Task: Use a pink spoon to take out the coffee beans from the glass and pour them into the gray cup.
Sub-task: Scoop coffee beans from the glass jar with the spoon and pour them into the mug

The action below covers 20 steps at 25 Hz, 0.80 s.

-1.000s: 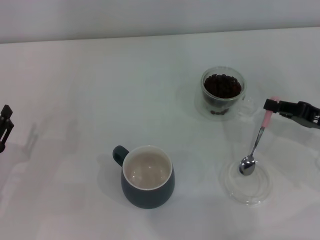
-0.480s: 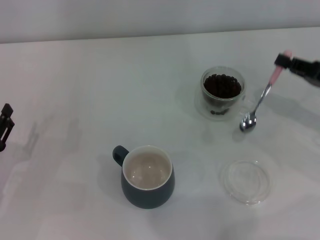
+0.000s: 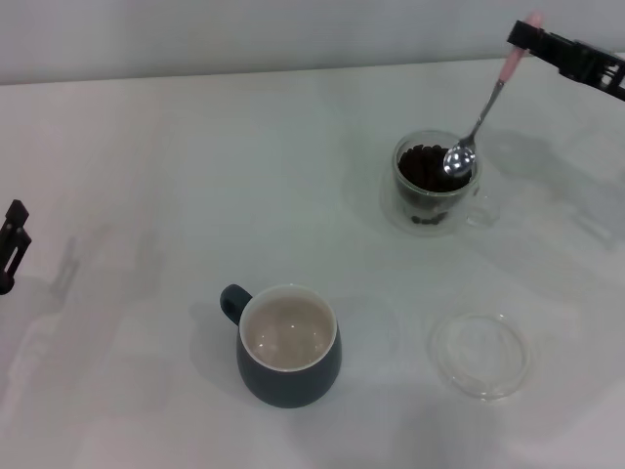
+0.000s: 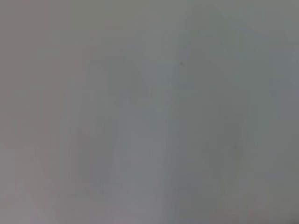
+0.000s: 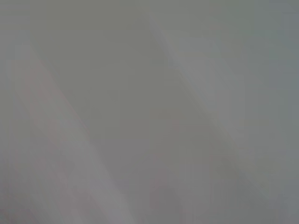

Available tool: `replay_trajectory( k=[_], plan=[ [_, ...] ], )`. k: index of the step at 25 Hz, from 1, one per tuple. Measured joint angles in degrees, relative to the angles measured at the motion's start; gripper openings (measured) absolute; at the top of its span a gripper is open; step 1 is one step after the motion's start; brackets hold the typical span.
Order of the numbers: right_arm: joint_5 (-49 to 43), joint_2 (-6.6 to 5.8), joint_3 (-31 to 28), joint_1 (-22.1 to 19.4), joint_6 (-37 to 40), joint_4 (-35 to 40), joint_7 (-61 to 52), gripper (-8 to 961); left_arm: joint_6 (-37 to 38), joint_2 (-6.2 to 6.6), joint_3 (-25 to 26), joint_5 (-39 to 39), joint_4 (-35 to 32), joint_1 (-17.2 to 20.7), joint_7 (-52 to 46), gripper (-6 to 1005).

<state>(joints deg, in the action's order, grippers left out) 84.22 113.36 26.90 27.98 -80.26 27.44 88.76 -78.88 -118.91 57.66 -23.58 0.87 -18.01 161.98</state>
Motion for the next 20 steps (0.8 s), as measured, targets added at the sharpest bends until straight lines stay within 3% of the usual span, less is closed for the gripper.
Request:
replay_trajectory(
  k=[7, 20],
  plan=[
    [-0.04, 1.39, 0.31, 1.22, 5.16, 0.03, 6.85, 155, -0.31, -0.01, 0.00, 0.02, 0.02, -0.01, 0.00, 627],
    [0.01, 1.94, 0.98, 1.72, 7.49, -1.52, 17.29, 158, -0.01, -0.01, 0.00, -0.04, 0.10, -0.76, 0.00, 627]
  ],
)
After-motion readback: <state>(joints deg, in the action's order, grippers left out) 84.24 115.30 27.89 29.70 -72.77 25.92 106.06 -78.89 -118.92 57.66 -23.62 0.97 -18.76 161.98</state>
